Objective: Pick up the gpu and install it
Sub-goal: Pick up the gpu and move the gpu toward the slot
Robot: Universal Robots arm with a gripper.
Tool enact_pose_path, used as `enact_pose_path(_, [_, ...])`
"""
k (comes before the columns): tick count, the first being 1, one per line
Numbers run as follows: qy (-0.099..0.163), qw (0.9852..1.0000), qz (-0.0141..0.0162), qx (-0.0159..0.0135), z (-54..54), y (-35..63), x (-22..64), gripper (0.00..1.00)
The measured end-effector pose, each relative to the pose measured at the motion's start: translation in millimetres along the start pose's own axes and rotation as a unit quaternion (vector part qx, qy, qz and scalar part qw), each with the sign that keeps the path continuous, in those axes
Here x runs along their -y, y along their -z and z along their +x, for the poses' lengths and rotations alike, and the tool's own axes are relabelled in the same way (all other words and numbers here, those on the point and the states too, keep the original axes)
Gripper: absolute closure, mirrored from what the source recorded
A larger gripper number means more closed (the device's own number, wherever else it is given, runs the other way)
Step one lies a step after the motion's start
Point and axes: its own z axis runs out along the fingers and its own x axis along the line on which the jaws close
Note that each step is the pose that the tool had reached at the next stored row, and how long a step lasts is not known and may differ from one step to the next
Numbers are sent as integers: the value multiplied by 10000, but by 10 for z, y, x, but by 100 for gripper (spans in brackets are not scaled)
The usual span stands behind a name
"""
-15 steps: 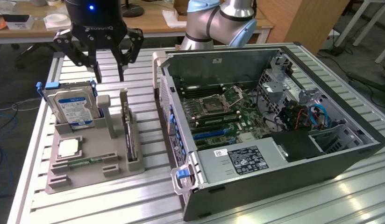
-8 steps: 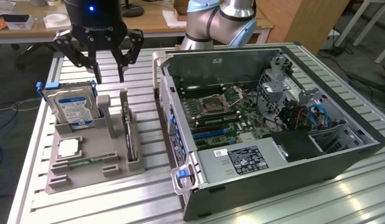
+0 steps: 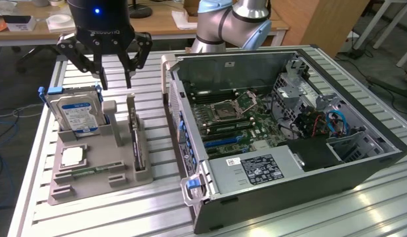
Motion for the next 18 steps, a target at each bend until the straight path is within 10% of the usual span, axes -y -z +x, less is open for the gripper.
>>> enact_pose_path(18, [3,10000,0,0,-1,-38,9,53])
